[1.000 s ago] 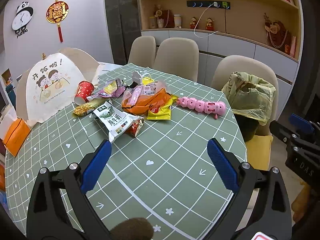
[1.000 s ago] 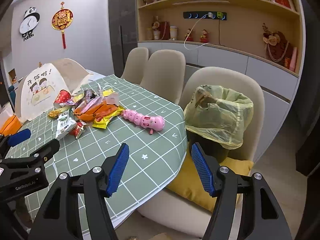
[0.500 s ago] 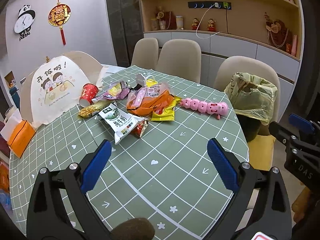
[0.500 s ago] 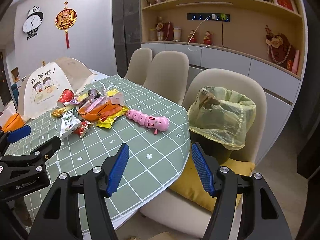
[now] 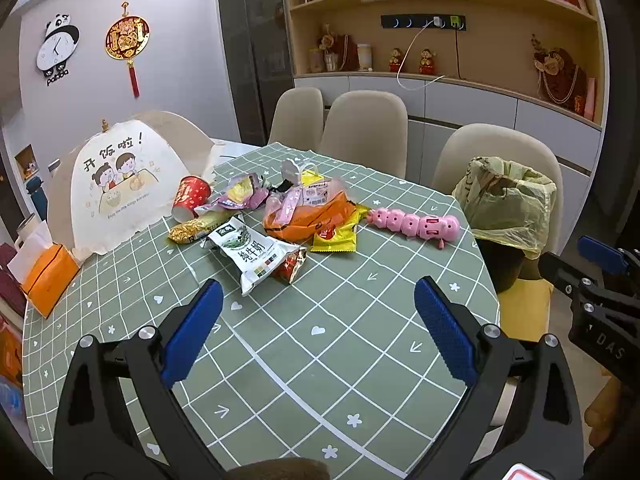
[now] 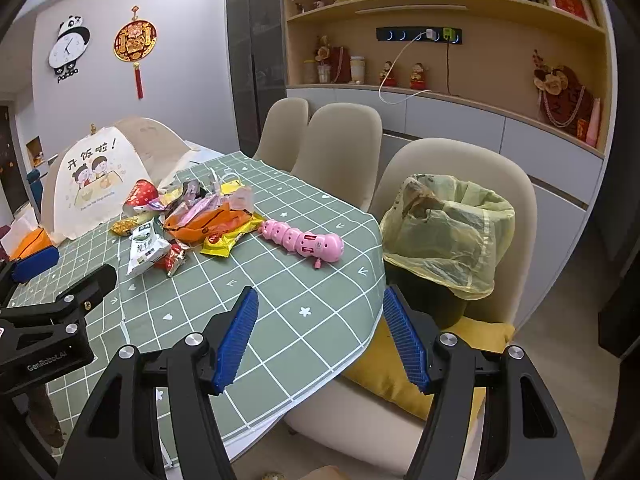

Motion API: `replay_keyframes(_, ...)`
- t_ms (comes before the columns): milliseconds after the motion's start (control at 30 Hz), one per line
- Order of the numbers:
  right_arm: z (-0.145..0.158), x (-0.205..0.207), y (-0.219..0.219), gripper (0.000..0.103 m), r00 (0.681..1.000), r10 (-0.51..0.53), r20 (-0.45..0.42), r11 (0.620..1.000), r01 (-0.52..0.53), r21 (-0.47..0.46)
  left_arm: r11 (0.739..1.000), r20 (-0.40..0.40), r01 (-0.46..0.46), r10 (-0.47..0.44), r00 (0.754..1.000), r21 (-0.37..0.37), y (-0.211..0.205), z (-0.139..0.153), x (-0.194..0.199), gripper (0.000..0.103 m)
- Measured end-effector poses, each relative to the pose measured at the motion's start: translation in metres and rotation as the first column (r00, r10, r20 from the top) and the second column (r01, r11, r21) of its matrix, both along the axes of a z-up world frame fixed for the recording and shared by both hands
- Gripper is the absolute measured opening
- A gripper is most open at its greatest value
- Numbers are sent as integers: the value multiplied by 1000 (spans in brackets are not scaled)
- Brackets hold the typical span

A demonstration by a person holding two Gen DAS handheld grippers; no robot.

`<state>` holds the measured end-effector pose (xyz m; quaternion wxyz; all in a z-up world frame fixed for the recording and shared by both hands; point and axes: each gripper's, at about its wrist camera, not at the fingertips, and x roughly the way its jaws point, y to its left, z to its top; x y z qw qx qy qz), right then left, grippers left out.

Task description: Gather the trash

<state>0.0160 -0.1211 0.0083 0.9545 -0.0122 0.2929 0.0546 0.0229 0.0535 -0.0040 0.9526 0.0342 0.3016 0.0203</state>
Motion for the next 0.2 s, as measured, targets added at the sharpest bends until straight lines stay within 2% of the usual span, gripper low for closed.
replay_keyframes(200, 2, -2, 0, 62, 1000, -1, 2, 1000, 1, -1, 1000, 5, 0, 0, 1000, 2, 0, 2, -1, 92)
